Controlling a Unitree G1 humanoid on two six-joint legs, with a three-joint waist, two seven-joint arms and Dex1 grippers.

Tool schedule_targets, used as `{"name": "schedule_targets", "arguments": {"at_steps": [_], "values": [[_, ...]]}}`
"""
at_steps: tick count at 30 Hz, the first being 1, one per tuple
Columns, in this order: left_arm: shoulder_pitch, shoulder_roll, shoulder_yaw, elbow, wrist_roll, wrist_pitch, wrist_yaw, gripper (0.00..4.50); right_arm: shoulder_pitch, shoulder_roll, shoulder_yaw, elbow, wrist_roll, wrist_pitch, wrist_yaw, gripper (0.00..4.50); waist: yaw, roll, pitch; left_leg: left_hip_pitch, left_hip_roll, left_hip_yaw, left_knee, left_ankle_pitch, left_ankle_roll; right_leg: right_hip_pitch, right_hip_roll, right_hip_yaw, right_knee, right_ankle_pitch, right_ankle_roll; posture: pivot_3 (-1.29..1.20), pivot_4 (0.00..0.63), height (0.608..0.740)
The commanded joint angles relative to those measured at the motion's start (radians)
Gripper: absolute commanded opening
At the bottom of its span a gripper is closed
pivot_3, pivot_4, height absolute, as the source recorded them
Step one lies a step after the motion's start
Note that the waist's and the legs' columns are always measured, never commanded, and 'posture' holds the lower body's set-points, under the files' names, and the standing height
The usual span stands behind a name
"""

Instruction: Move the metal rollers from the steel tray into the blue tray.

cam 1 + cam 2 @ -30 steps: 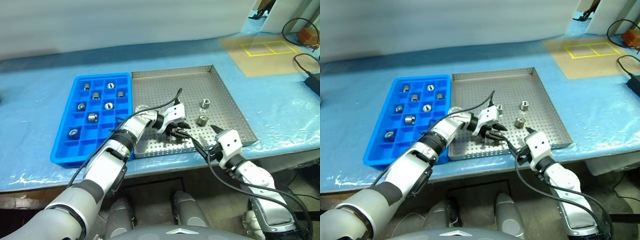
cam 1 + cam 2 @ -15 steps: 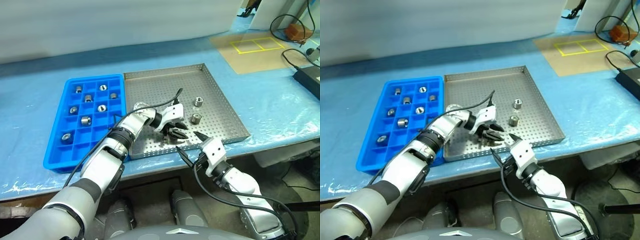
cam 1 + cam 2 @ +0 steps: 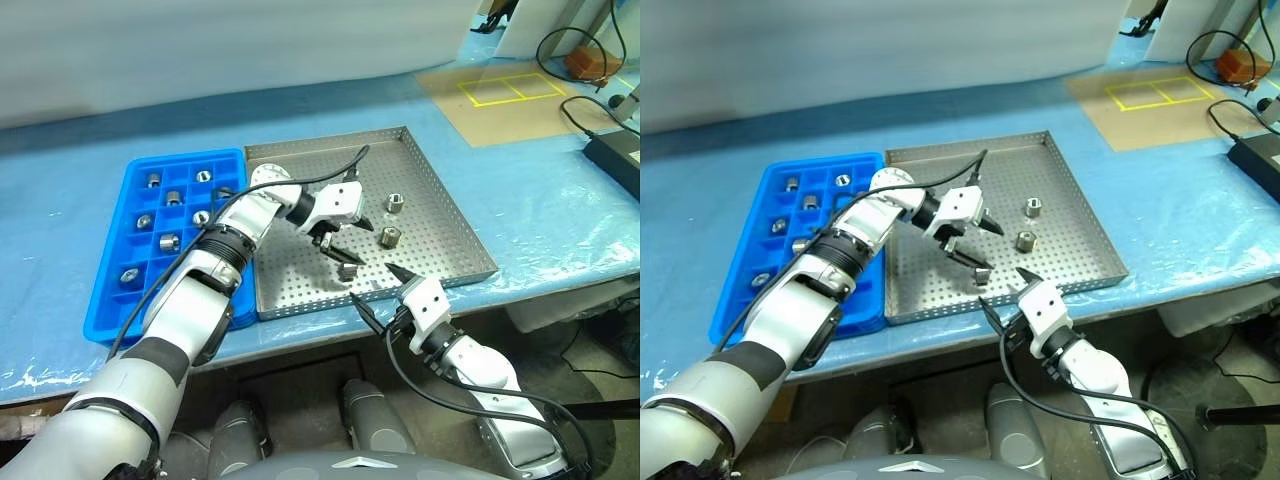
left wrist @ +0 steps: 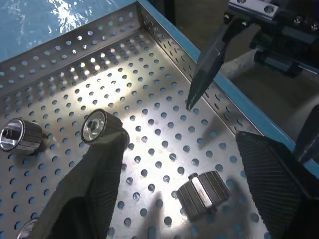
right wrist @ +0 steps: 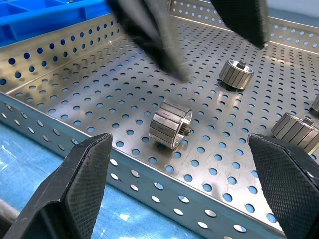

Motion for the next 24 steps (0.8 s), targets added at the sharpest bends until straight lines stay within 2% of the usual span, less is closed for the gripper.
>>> {"name": "schedule_targets", "arguments": {"at_steps": [1,7,15,18,24], "values": [[0.0,0.01,-0.034,-0.009,0.033,-0.056,-0.007,4.47,0.025,-0.003,0.036,0.096,-0.047,0.034,0.003,4.5,-0.003,0.0,0.0,0.0,0.0,0.0,0.0,0.0,0.0,0.0,0.0,0.0,0.0,0.0,0.0,-0.56,0.15,0.74],[0.016,0.004,-0.072,0.019,0.068,-0.059,-0.013,4.47,0.019,0.002,0.038,0.101,-0.046,0.033,-0.001,4.5,-0.016,0.0,0.0,0.001,0.0,0.0,0.0,0.0,0.0,0.001,0.0,0.0,0.0,0.0,0.0,-0.57,0.15,0.74],[0.025,0.0,-0.125,0.105,0.163,-0.117,0.071,4.47,0.028,-0.002,0.032,0.088,-0.043,0.036,-0.008,4.5,-0.019,0.0,0.0,0.001,0.0,0.0,0.0,0.0,0.0,0.001,0.0,0.0,0.0,0.0,0.0,-0.58,0.15,0.74],[0.027,-0.019,-0.121,0.129,0.171,-0.132,0.103,3.84,0.031,-0.003,0.029,0.083,-0.039,0.037,-0.008,4.5,-0.019,0.0,0.0,0.001,0.0,-0.001,0.0,0.0,0.0,0.001,0.0,-0.001,0.0,0.0,0.0,-0.58,0.15,0.74],[0.04,-0.046,-0.084,0.129,0.128,-0.121,0.106,1.82,0.032,-0.002,0.023,0.076,-0.033,0.041,-0.008,4.5,-0.019,0.0,0.0,0.001,0.0,-0.001,0.0,0.0,0.0,0.002,0.0,-0.001,-0.001,0.0,0.0,-0.58,0.15,0.74]]}}
